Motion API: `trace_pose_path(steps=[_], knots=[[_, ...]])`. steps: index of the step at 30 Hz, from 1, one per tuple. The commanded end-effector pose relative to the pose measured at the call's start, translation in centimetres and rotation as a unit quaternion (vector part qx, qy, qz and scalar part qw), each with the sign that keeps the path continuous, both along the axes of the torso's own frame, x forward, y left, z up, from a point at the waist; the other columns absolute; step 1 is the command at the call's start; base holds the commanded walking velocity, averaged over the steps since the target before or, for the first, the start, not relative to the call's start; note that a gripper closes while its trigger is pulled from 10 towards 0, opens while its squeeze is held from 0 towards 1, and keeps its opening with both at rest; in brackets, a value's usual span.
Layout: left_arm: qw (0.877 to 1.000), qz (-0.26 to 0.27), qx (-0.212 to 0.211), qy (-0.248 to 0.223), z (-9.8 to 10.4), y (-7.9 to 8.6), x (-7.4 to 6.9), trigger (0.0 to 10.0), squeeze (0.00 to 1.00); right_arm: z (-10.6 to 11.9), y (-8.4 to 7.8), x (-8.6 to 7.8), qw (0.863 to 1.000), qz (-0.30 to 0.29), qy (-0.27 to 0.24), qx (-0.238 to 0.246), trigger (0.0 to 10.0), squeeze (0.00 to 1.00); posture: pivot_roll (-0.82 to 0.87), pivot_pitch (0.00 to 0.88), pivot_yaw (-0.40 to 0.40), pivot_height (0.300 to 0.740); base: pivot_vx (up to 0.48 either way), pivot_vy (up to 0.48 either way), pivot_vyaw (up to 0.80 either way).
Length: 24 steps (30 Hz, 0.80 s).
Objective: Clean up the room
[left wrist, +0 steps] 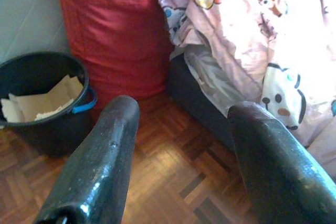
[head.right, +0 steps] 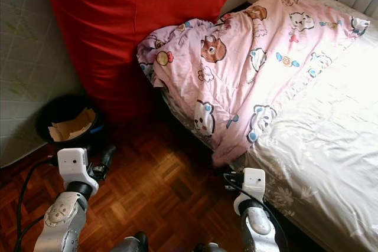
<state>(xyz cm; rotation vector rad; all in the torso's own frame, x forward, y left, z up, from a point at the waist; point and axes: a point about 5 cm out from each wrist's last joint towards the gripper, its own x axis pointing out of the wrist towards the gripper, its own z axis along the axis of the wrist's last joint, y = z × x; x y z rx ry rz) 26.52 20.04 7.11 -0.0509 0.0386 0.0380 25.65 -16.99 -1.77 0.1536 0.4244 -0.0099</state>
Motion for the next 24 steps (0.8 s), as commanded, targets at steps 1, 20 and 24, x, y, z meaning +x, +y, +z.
trace_pose_path(steps=[1,20,24], knots=[[0.999,0.02,-0.003,0.026,-1.4,0.8,-0.5,10.0,0.0,-1.1,-0.6,-0.9,1.0,-0.009,0.027,0.008,10.0,0.0,0.11,0.178,-0.065,0.74,0.0,0.0,0.0],[0.93,0.027,0.006,0.367,-13.8,1.8,-7.0,10.0,0.0,-6.6,-3.1,-8.0,0.957,-0.176,0.213,0.087,10.0,0.0,0.1,0.149,-0.031,0.74,0.0,0.0,0.0],[0.921,0.024,0.001,0.388,-14.6,1.6,-8.2,10.0,0.0,-7.2,-2.6,-9.2,0.955,-0.173,0.225,0.091,10.0,0.0,0.1,0.155,-0.03,0.74,0.0,0.0,0.15]])
